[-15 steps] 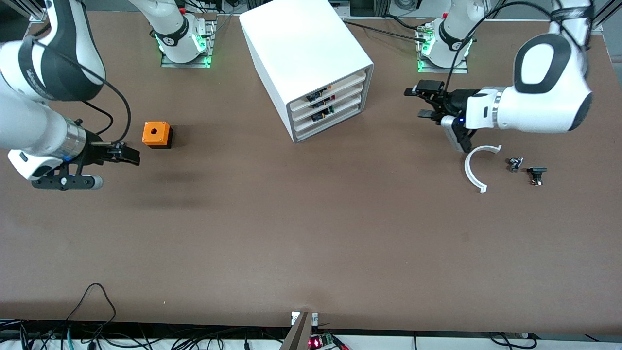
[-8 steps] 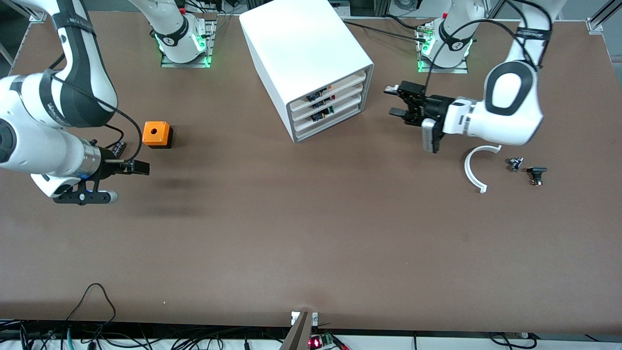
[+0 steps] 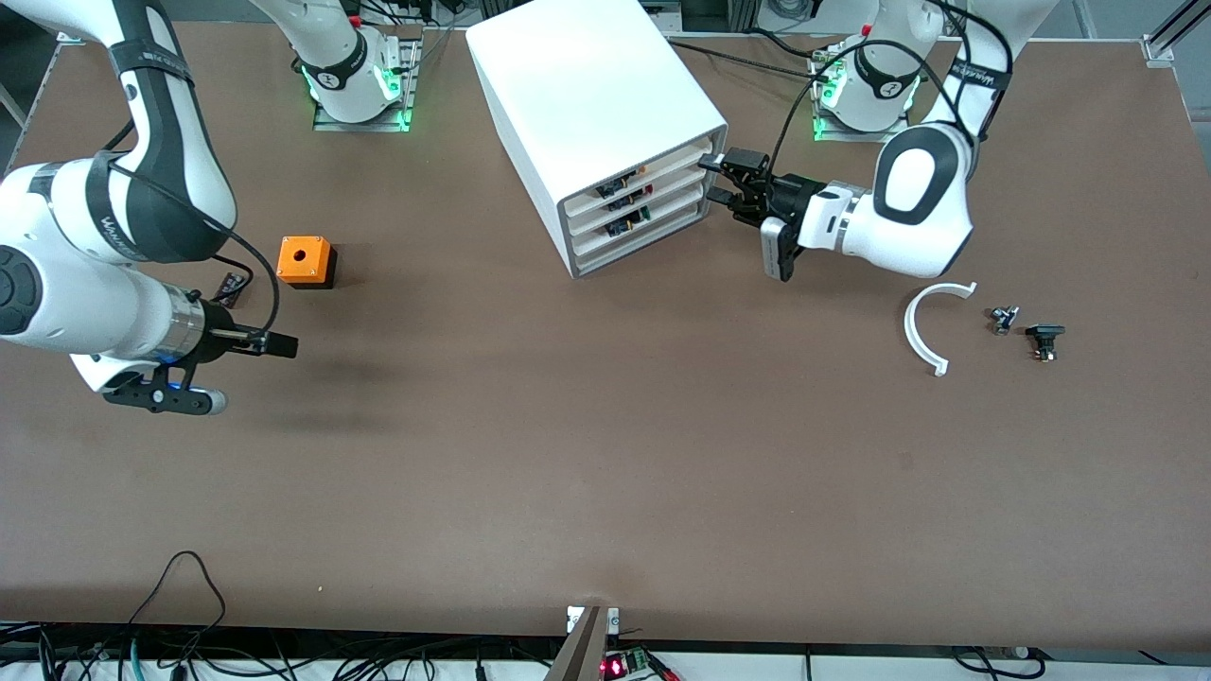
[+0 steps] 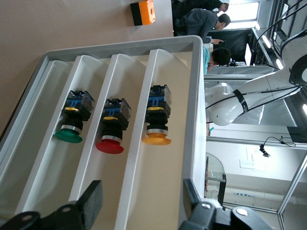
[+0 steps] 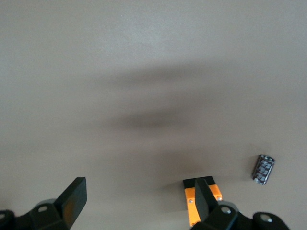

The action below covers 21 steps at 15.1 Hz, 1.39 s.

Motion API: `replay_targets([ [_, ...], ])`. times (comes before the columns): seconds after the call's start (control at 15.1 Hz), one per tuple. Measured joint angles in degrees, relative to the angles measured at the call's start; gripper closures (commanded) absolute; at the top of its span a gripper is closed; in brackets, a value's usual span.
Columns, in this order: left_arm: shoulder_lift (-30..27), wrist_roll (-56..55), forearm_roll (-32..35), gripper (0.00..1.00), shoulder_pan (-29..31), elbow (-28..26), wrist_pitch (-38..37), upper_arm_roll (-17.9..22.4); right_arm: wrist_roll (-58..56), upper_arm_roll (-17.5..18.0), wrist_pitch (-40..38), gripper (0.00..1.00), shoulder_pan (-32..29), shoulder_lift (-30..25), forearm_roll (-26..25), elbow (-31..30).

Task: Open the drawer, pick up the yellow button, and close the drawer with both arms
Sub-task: 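Reach the left gripper to the drawer handle while the right gripper lifts, then pull the drawer open with the left gripper while the right gripper approaches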

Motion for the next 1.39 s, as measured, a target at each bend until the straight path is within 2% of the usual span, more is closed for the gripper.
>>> replay_targets([
  [0.2,3.2,3.7,-3.3,0.41,0.0,-1.2,0.0,-0.9,5.5,0.1,-0.1,0.00,2.0,0.6,0.0,1.3],
  [0.33,4.1,4.4,-4.7,0.43,0.0,-2.0,0.0,-2.2,9.0,0.1,-0.5,0.00,3.2,1.2,0.0,2.9],
  [0.4,4.2,4.4,-4.9,0.48,-0.1,-2.3,0.0,-2.6,10.6,0.1,-0.8,0.00,3.8,1.5,0.0,3.8],
  [0.79,5.7,5.6,-5.4,0.54,-0.3,-3.0,0.0,-3.9,21.6,0.2,-3.8,0.00,7.8,5.4,0.1,12.2],
  [0.86,6.0,5.8,-5.4,0.64,-0.3,-3.0,0.0,-3.9,23.2,0.2,-4.2,0.00,8.3,6.2,0.3,13.8],
  [0.92,6.3,5.9,-5.4,0.85,-0.3,-3.0,0.0,-3.9,24.6,0.2,-4.4,0.00,8.6,6.9,0.8,15.3],
  [0.99,6.6,5.9,-5.4,1.00,-0.3,-3.0,0.0,-4.0,26.3,0.2,-4.6,0.00,8.8,7.5,1.3,16.7],
  [1.39,7.0,7.1,-5.8,1.00,-0.2,-3.0,-0.3,-4.4,36.0,0.3,-4.8,0.00,11.4,10.4,2.8,22.4],
])
